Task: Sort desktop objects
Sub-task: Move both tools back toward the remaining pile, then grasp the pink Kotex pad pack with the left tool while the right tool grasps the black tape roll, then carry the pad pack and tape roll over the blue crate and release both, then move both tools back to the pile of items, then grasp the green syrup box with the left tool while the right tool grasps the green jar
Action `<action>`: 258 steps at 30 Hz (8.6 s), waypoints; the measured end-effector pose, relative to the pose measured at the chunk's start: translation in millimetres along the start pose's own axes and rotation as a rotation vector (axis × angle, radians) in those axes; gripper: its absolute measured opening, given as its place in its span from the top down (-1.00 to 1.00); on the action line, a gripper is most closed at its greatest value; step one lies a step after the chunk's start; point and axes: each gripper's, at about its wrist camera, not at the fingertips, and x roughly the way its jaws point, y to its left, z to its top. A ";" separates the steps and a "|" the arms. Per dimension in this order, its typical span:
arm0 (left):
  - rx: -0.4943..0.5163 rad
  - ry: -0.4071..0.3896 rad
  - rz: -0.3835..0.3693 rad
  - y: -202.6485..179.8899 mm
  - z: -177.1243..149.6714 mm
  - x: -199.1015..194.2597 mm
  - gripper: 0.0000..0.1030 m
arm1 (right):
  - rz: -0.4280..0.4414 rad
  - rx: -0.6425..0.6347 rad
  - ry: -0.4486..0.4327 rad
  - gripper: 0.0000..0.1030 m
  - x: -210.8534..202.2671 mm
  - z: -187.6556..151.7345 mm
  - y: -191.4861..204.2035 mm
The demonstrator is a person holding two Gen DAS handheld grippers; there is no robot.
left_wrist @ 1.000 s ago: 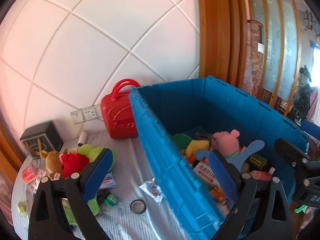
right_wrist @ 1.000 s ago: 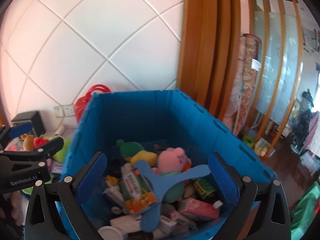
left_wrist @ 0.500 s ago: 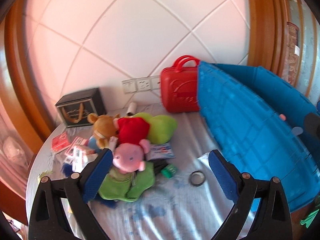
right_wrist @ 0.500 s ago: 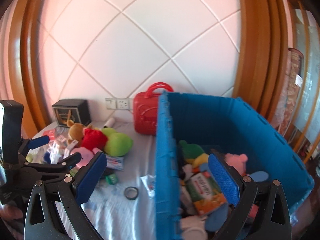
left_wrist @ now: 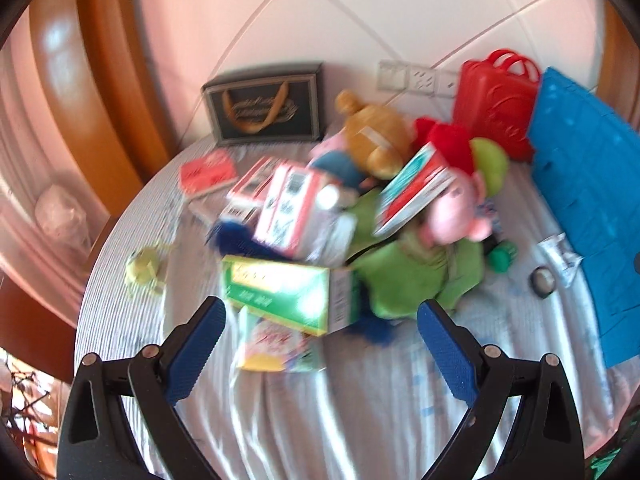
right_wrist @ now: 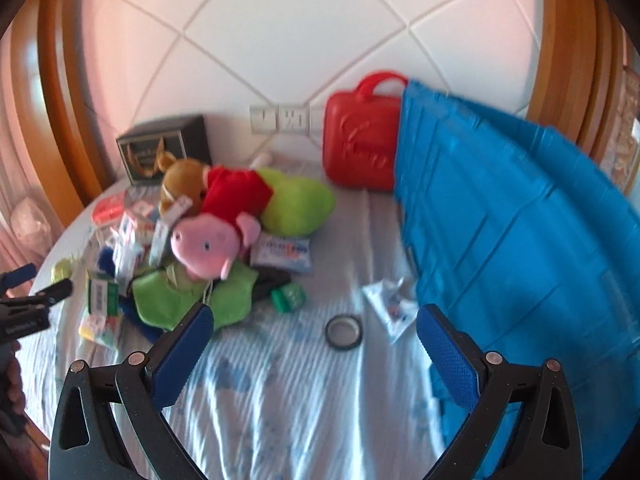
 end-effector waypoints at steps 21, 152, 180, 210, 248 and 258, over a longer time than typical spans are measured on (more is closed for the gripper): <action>-0.104 0.245 0.059 45.1 -46.8 139.5 -0.90 | -0.042 0.069 0.302 -1.00 152.8 -49.9 -23.8; 0.483 -0.367 -0.487 -472.6 63.3 -186.3 -0.51 | -0.464 0.128 -0.194 -0.08 -127.5 -2.4 -285.5; 0.365 -0.360 -0.407 -361.6 55.8 -182.4 -0.75 | -0.386 0.090 -0.283 -1.00 -159.3 -2.5 -216.0; -0.017 0.041 0.006 11.7 -6.3 16.4 -0.75 | 0.066 -0.158 0.003 -1.00 31.4 14.2 84.5; -0.267 0.271 0.048 54.8 -21.0 108.3 -0.75 | 0.240 -0.191 0.334 -1.00 162.5 -56.2 145.5; -0.265 0.347 0.123 43.3 -22.8 156.4 -0.61 | 0.105 0.037 0.313 -1.00 180.6 -21.2 -4.4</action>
